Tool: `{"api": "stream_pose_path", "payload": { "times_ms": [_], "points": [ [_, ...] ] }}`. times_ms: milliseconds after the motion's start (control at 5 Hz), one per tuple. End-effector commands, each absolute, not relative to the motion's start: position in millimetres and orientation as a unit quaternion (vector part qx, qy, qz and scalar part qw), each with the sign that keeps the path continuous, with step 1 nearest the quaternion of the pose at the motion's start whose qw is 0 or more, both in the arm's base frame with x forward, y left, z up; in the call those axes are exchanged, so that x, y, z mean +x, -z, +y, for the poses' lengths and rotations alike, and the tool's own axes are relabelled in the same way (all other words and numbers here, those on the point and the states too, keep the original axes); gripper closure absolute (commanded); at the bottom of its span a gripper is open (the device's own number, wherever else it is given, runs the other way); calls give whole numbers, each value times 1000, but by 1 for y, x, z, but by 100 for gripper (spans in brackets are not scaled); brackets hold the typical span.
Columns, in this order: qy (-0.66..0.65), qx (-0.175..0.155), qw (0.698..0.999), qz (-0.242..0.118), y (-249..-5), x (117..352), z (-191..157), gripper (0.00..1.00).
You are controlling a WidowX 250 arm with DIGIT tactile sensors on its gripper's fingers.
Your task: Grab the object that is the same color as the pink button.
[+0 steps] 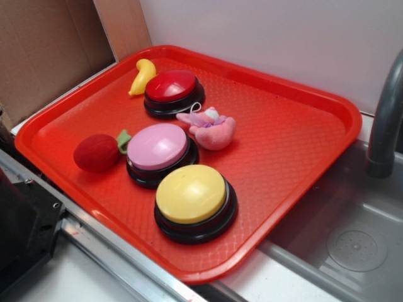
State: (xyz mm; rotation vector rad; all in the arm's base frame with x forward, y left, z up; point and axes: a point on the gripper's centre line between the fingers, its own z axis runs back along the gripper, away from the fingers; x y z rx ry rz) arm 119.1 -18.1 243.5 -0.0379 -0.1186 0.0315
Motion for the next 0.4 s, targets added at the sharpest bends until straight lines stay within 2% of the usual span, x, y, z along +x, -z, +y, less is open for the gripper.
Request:
{"api": "stream_pose_path", "payload": {
  "times_ms": [0,200],
  "points": [
    [-16,-19,998,-59,-244,119,-18,0],
    [-36,-22,997,-69,-238,122,-20,0]
  ]
}}
